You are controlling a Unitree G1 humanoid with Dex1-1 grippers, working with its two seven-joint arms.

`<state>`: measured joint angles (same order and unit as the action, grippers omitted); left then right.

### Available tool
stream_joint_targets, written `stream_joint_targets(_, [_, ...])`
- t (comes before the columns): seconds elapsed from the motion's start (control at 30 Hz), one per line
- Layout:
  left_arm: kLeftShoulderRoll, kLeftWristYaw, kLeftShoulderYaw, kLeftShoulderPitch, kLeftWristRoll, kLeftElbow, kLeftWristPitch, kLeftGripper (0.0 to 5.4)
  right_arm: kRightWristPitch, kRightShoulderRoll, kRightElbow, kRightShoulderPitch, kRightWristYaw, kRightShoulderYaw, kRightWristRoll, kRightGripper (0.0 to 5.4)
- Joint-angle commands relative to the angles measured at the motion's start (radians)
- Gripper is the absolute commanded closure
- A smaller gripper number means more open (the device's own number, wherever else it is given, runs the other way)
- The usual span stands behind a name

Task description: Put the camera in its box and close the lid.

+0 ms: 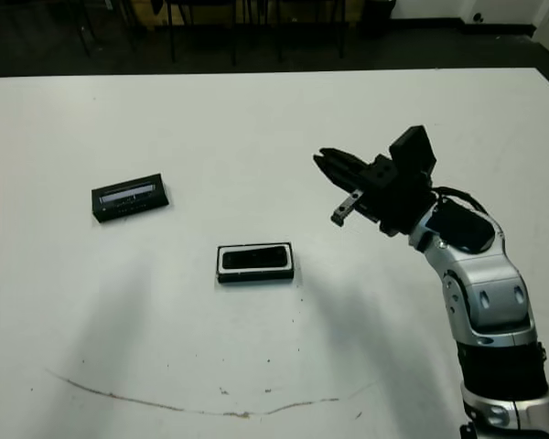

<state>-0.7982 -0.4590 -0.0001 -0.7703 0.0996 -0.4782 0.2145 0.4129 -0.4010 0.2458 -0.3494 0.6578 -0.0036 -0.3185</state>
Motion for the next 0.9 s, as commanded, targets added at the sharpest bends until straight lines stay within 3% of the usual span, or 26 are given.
stream_joint_targets(0.03, [0.011,-0.097,-0.085,-0.054,0.055,-0.114,0.012,5.40,-0.013,-0.011,-0.017,0.008,0.005,0.006,0.003,5.39])
stream_joint_targets(0.17, [0.018,-0.217,-0.137,-0.104,0.074,-0.238,-0.010,5.40,0.004,-0.012,-0.015,0.023,0.010,-0.006,-0.020,5.39])
stream_joint_targets(0.33, [0.037,-0.221,-0.143,-0.118,0.088,-0.349,-0.066,5.40,0.014,-0.035,-0.011,0.044,0.014,-0.011,-0.021,5.39])
stream_joint_targets(0.9, [0.110,-0.188,-0.222,-0.075,0.190,-0.442,-0.016,5.40,0.016,-0.075,-0.005,0.086,0.053,-0.022,-0.043,5.39])
